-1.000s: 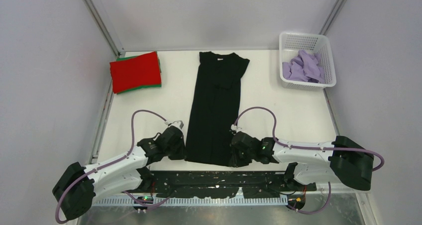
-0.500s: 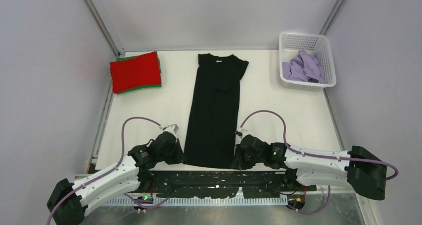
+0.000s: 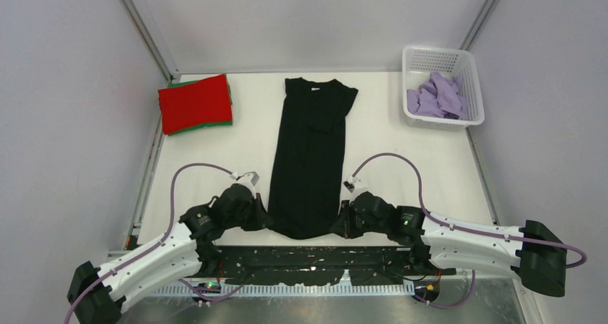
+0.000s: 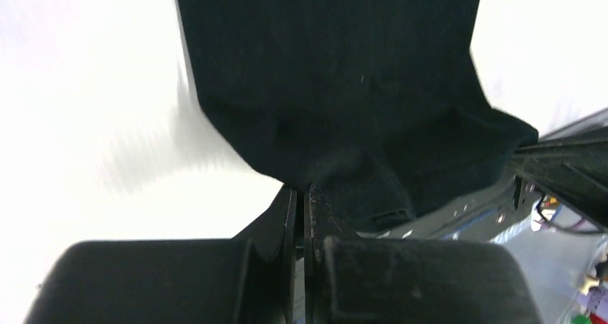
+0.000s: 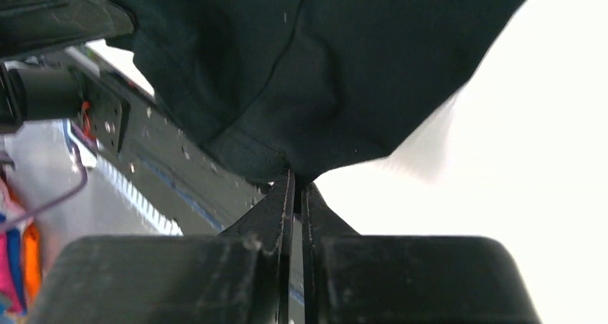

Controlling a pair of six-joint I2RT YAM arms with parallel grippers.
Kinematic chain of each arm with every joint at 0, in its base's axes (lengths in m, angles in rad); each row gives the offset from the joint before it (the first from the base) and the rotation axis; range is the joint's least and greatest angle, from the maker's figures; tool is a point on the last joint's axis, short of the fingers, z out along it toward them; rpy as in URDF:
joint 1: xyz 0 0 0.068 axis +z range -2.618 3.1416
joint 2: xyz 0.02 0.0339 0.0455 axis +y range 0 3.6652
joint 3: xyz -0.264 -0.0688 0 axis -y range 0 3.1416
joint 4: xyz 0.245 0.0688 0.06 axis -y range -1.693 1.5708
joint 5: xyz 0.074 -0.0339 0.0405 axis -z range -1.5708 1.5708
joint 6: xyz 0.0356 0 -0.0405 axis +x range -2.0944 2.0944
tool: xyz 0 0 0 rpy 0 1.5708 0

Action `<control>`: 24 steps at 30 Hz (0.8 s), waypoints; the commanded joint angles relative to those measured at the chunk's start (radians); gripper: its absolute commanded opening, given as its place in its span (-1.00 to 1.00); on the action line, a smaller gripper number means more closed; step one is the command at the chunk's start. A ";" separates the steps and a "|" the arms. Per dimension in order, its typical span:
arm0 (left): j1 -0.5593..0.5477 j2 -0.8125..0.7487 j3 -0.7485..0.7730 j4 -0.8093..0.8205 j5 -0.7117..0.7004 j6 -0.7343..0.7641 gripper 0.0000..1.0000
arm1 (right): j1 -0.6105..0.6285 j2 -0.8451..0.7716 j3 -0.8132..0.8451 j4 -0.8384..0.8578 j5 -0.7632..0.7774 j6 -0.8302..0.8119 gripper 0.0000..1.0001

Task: Fold and stack the t-shirts
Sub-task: Fold the folded rectangular tshirt in 1/3 of the way

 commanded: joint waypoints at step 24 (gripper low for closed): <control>0.315 0.783 0.696 0.173 0.048 0.268 -1.00 | -0.557 0.489 0.393 0.208 -0.084 -0.282 -0.90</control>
